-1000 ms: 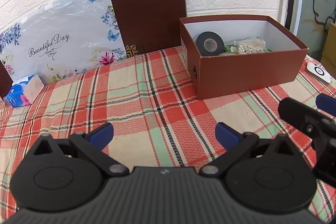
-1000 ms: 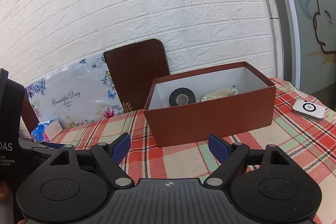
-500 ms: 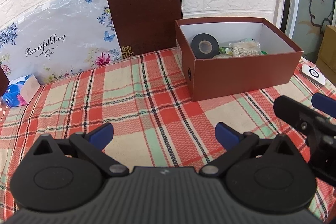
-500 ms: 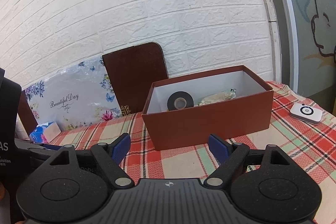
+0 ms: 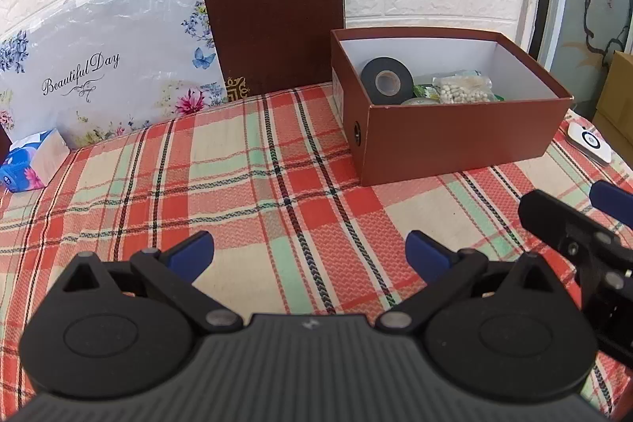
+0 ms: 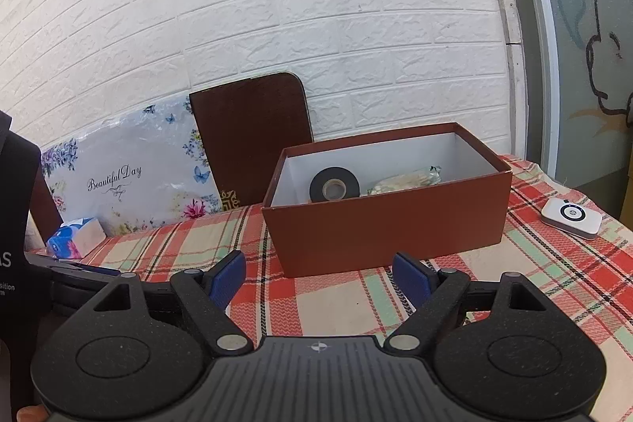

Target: Organize objects

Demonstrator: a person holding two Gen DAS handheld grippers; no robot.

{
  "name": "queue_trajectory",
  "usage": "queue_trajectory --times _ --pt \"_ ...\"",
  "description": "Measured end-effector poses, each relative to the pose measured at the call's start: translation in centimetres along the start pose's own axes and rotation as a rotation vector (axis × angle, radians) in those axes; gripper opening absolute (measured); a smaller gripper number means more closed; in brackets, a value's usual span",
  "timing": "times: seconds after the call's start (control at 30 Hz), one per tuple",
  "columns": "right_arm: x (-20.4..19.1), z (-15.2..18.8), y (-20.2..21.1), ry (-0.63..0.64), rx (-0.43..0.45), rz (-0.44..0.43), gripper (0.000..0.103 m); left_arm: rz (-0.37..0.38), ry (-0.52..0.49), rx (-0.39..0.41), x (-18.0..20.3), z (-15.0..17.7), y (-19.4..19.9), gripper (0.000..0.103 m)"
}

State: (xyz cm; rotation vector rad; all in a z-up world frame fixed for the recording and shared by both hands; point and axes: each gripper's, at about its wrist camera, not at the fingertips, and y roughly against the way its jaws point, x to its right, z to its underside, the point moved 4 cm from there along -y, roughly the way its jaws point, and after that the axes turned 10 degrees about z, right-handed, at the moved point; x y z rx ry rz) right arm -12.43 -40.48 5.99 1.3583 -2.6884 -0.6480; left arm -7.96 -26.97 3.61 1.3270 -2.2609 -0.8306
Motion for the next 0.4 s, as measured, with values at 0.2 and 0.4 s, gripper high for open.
queue_trajectory --times 0.2,0.4 --pt "-0.01 0.11 -0.14 0.003 -0.007 -0.006 0.082 0.029 0.011 0.014 -0.20 0.03 0.01 0.103" --pt "0.56 -0.19 -0.01 -0.020 0.008 0.009 0.083 0.073 0.012 0.044 0.04 -0.18 0.46 0.103"
